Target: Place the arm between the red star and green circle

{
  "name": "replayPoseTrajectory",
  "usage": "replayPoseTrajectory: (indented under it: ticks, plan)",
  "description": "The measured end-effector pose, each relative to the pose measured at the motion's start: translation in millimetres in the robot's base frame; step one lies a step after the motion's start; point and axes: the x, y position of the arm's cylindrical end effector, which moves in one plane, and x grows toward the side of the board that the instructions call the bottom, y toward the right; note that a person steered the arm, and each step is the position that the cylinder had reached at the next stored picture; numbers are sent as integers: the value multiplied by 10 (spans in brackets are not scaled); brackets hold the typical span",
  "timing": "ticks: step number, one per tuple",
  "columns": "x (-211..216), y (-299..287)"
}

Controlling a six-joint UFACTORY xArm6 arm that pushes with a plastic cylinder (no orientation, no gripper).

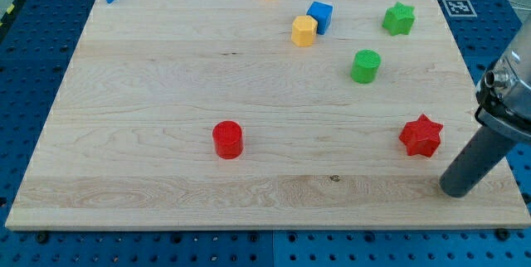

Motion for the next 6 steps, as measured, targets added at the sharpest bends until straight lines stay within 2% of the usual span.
replayPoseTrajectory:
  ticks: [3, 6]
  plan:
    - [-74, -729]
    - [-140, -499]
